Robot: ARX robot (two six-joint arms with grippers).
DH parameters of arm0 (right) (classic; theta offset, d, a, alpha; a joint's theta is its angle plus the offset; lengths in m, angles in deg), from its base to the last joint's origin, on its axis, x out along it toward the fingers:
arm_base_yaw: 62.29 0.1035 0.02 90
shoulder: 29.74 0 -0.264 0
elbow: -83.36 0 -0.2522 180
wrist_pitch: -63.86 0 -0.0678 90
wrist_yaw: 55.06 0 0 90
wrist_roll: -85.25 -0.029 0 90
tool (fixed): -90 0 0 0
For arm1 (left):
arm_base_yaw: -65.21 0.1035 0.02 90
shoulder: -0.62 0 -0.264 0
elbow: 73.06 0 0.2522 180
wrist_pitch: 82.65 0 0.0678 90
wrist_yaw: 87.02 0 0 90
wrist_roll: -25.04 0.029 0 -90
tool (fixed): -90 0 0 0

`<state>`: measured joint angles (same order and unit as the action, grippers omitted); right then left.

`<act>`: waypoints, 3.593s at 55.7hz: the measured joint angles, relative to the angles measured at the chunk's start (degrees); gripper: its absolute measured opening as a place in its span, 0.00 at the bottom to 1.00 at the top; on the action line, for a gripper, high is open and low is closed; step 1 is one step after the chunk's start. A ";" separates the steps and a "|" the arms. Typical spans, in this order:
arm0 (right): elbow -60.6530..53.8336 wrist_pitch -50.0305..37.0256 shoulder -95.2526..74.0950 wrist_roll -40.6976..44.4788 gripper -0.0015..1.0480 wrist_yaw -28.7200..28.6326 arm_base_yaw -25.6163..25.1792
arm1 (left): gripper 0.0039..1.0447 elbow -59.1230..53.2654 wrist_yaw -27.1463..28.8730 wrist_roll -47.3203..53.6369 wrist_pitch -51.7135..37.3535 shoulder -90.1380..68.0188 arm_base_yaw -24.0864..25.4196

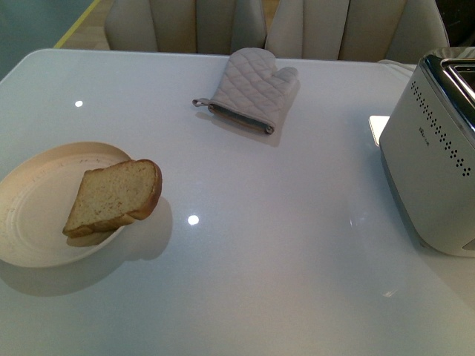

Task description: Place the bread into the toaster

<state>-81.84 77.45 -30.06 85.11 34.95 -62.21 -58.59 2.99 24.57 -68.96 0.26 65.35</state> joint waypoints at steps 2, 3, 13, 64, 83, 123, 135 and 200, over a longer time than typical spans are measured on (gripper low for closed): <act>0.00 0.00 0.00 0.00 0.91 0.00 0.00 | 0.93 0.00 0.00 0.00 0.00 0.00 0.00; 0.00 0.00 0.00 0.00 0.91 0.00 0.00 | 0.93 0.00 0.00 0.00 0.00 0.00 0.00; 0.00 0.00 0.00 0.02 0.91 -0.02 0.00 | 0.93 4.96 -10.78 -11.19 12.26 -6.80 3.34; 0.00 0.00 0.00 0.00 0.91 -0.02 0.00 | 0.93 29.11 -7.72 -19.04 -45.18 -112.21 16.41; 0.00 0.00 0.00 0.00 0.91 -0.02 0.00 | 0.93 38.18 -4.09 -19.96 -44.17 -126.31 16.48; 0.00 0.00 0.00 0.02 0.91 -0.02 0.00 | 0.62 43.32 -4.31 -16.17 -42.86 -136.96 14.27; 0.00 0.00 0.00 0.00 0.91 -0.02 0.00 | 0.27 43.34 -4.92 -14.14 -42.56 -137.61 14.27; 0.00 0.00 0.00 0.00 0.91 -0.02 0.00 | 0.04 42.49 -1.29 -28.68 -37.68 -135.45 -15.69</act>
<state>-81.84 77.45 -30.06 85.11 34.93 -62.21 -16.10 1.70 -4.11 -106.64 -135.19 49.66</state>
